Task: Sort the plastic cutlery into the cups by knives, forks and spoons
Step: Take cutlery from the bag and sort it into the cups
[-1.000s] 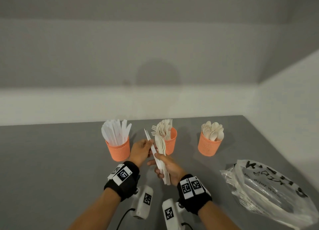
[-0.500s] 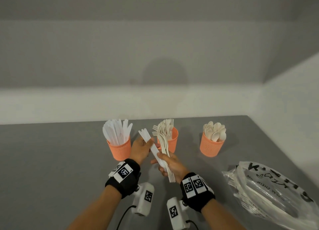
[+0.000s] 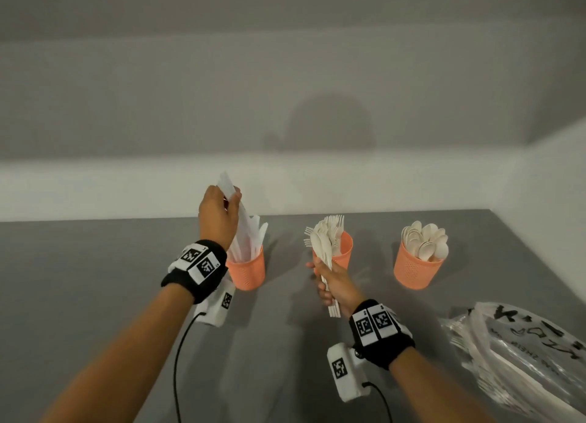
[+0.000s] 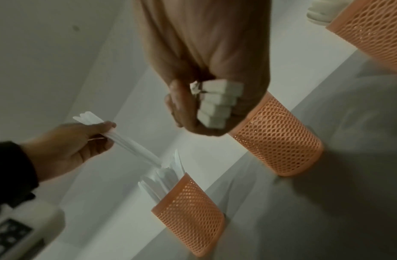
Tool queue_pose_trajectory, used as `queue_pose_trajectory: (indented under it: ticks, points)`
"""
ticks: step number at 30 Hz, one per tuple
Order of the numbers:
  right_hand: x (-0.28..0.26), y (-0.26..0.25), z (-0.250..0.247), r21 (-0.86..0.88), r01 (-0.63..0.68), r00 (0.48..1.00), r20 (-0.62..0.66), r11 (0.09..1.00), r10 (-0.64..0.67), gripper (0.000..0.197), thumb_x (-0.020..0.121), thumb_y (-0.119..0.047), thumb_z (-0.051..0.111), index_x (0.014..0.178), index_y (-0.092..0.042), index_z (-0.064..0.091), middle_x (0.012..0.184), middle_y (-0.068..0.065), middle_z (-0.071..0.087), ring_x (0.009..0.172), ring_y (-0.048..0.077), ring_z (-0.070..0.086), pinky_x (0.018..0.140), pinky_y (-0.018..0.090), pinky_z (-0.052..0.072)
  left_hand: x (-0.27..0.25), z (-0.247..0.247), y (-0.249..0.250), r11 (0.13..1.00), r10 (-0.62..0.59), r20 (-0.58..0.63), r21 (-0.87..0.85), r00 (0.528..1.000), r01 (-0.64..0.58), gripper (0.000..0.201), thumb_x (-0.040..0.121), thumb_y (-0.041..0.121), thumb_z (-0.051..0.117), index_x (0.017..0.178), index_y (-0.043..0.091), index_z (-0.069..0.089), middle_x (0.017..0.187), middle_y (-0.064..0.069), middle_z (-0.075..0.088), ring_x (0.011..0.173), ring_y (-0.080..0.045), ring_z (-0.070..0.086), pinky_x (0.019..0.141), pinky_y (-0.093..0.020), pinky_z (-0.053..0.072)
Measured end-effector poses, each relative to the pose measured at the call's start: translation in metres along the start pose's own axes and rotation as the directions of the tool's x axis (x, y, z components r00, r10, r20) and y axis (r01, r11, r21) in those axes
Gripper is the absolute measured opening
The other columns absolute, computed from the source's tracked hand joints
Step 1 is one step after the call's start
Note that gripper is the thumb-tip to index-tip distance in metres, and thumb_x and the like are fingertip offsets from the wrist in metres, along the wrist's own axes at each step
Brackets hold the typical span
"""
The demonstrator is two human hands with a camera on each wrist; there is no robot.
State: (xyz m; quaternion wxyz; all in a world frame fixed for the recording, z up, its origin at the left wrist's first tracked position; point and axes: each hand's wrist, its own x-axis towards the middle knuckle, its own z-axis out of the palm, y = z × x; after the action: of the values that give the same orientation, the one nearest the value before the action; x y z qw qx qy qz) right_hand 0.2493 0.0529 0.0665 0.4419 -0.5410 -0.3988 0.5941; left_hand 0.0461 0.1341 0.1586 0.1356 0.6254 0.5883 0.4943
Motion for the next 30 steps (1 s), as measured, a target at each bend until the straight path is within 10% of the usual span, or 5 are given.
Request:
queue_pose_trajectory:
  ticks: [8,17,21,25,30]
  points:
    - [0.002,-0.008,0.005,0.076,-0.071,0.989,0.134,0.995,0.06,0.025,0.099,-0.032,0.038,0.113,-0.028,0.058,0.047,-0.007,0.041,0.035,0.002,0.03,0.034,0.013,0.025,-0.013,0.014,-0.031,0.961,0.011,0.268,0.265,0.963,-0.085,0.071,0.091,0.007,0.05,0.148,0.024,0.011,0.103,-0.027,0.063,0.083,-0.042,0.062,0.069,-0.037,0.044]
    - [-0.001,-0.011,0.009,0.162,-0.127,0.986,0.125,0.979,0.107,0.029,0.097,-0.033,0.042,0.124,-0.034,0.052,0.05,-0.005,0.035,0.036,0.002,0.034,0.036,0.015,0.033,-0.016,0.032,-0.064,0.776,0.162,0.316,0.544,0.935,-0.319,0.042,0.083,0.004,0.063,0.124,0.0,0.053,0.099,-0.021,0.068,0.107,-0.039,0.06,0.094,-0.055,0.04]
    - [0.01,-0.009,0.018,0.187,-0.132,0.987,0.118,0.973,0.111,0.029,0.097,-0.033,0.042,0.124,-0.035,0.052,0.047,-0.006,0.034,0.035,0.003,0.032,0.034,0.015,0.031,-0.017,0.037,-0.094,0.64,0.143,0.411,0.656,0.901,-0.401,0.041,0.091,0.022,0.046,0.126,0.0,0.053,0.131,-0.018,0.055,0.134,-0.038,0.038,0.106,-0.065,0.017]
    - [0.016,-0.006,0.019,0.201,-0.126,0.986,0.129,0.971,0.102,0.029,0.097,-0.034,0.042,0.124,-0.035,0.052,0.045,-0.008,0.037,0.034,0.003,0.03,0.033,0.014,0.028,-0.019,0.036,-0.081,0.743,0.167,0.316,0.583,0.934,-0.33,0.064,0.091,0.04,0.018,0.136,0.002,0.042,0.148,-0.023,0.032,0.14,-0.039,0.024,0.113,-0.053,0.001]
    - [0.019,0.0,0.022,0.168,-0.079,0.991,0.117,0.983,0.06,0.03,0.097,-0.032,0.042,0.126,-0.026,0.048,0.048,-0.008,0.046,0.032,0.002,0.029,0.032,0.013,0.021,-0.04,0.041,-0.026,0.979,0.193,0.229,0.027,0.954,-0.204,0.034,0.095,0.018,0.045,0.125,0.003,0.052,0.124,-0.015,0.055,0.111,-0.027,0.054,0.097,-0.032,0.042]
